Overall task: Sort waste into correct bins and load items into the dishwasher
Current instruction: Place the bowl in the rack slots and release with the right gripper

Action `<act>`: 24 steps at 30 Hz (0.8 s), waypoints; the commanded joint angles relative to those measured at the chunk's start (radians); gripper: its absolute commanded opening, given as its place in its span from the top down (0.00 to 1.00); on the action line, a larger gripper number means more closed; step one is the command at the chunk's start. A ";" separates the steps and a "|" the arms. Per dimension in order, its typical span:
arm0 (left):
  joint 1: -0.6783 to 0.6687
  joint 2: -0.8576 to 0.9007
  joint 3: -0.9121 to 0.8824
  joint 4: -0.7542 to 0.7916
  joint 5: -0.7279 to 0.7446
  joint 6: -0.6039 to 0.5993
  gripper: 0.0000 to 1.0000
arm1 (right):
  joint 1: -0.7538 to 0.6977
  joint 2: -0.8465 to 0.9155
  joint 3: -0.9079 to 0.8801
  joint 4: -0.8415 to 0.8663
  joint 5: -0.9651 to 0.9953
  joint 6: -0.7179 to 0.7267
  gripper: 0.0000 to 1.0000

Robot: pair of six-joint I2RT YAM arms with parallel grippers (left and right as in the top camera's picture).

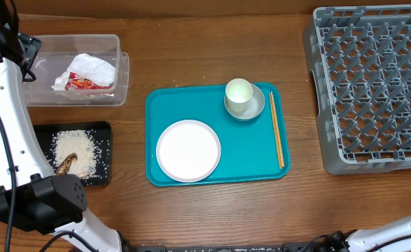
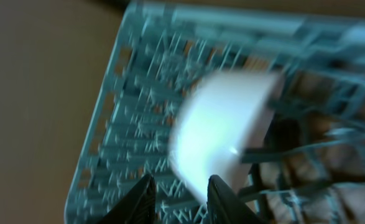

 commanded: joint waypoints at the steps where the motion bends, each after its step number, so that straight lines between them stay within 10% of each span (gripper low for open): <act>1: -0.003 0.004 0.004 0.002 -0.019 0.001 0.00 | -0.002 -0.151 0.006 -0.020 0.272 0.115 0.70; 24: -0.003 0.004 0.004 0.002 -0.019 0.001 0.00 | 0.219 0.062 0.004 -0.005 0.734 0.002 0.70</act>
